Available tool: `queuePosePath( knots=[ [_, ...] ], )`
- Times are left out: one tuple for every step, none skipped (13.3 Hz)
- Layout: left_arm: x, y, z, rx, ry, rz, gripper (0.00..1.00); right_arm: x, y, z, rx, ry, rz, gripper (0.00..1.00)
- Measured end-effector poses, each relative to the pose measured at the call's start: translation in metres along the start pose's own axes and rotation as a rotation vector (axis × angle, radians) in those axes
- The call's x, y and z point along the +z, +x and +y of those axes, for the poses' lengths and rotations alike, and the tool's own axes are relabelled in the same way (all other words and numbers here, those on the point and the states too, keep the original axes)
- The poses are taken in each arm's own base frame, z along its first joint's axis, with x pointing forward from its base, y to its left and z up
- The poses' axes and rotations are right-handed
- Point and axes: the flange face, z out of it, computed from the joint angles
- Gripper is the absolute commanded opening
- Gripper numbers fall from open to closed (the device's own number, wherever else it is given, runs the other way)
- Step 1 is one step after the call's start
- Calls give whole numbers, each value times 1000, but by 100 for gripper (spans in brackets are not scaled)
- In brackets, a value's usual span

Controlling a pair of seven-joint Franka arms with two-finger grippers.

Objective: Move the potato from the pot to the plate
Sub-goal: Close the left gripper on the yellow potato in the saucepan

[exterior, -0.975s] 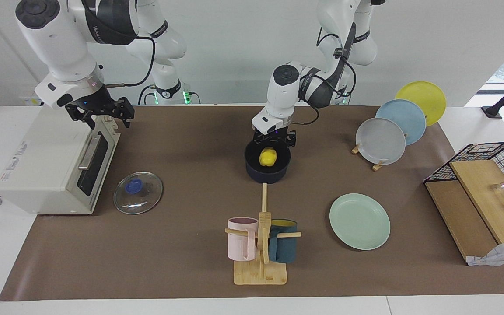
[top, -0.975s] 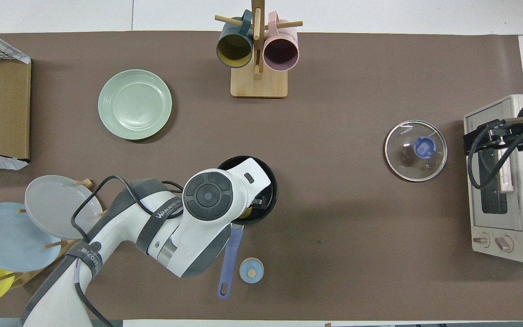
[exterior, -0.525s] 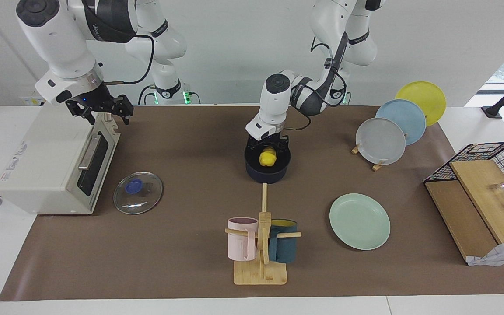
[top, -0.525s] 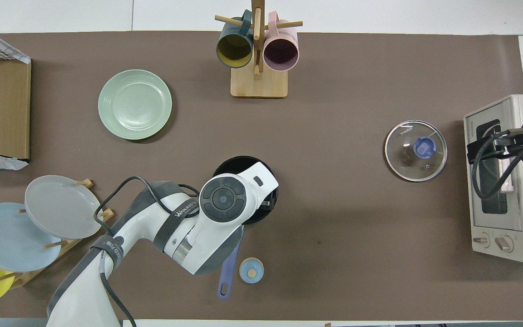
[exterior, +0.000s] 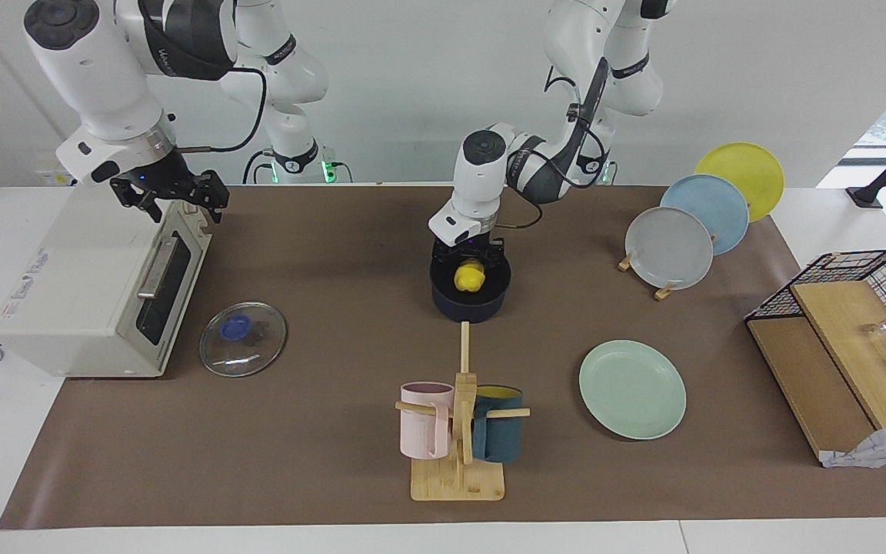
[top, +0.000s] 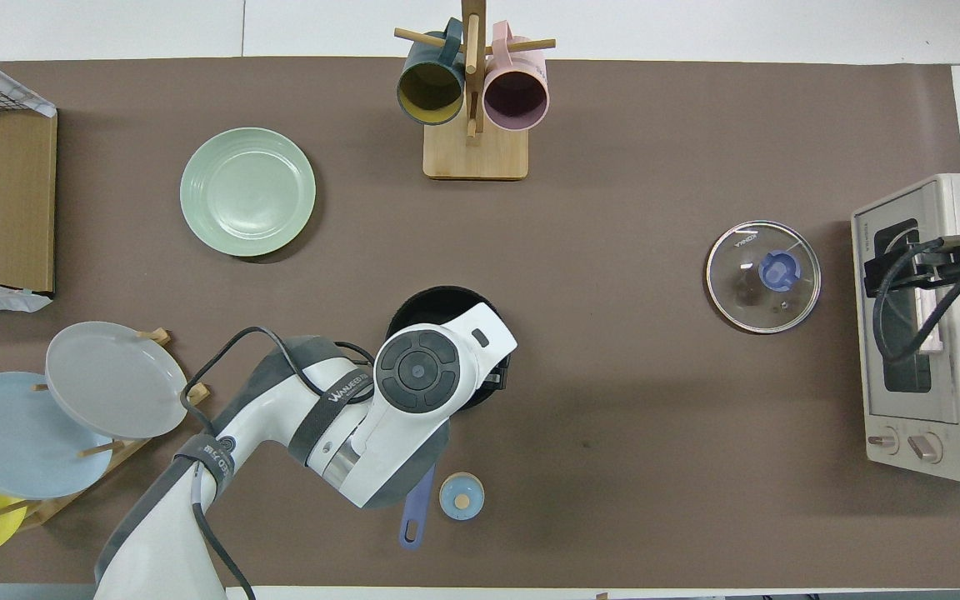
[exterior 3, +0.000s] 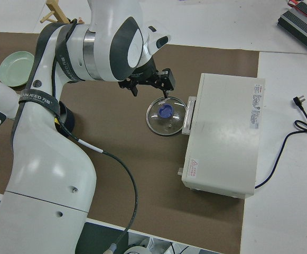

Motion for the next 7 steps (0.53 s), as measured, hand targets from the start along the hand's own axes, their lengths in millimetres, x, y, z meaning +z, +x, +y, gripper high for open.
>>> queuePosePath(
  knots=[
    [1, 0, 0, 0, 1, -2, 48, 1, 0, 2, 3, -2, -1, 100],
    [2, 0, -1, -1, 2, -2, 26, 2, 1, 5, 8, -3, -4, 100],
    [1, 1, -1, -2, 1, 0, 3, 3, 1, 8, 12, -3, -6, 100],
    [1, 1, -1, -2, 1, 0, 0, 3, 1, 10, 16, -2, -7, 100],
    [1, 1, -1, -3, 1, 0, 0, 3, 1, 11, 17, -2, -7, 100],
    [1, 2, -1, -3, 1, 0, 0, 3, 1, 11, 17, -2, -7, 100],
    [0, 2, -2, -5, 1, 1, 0, 3, 1, 11, 17, -2, -7, 100]
  ],
)
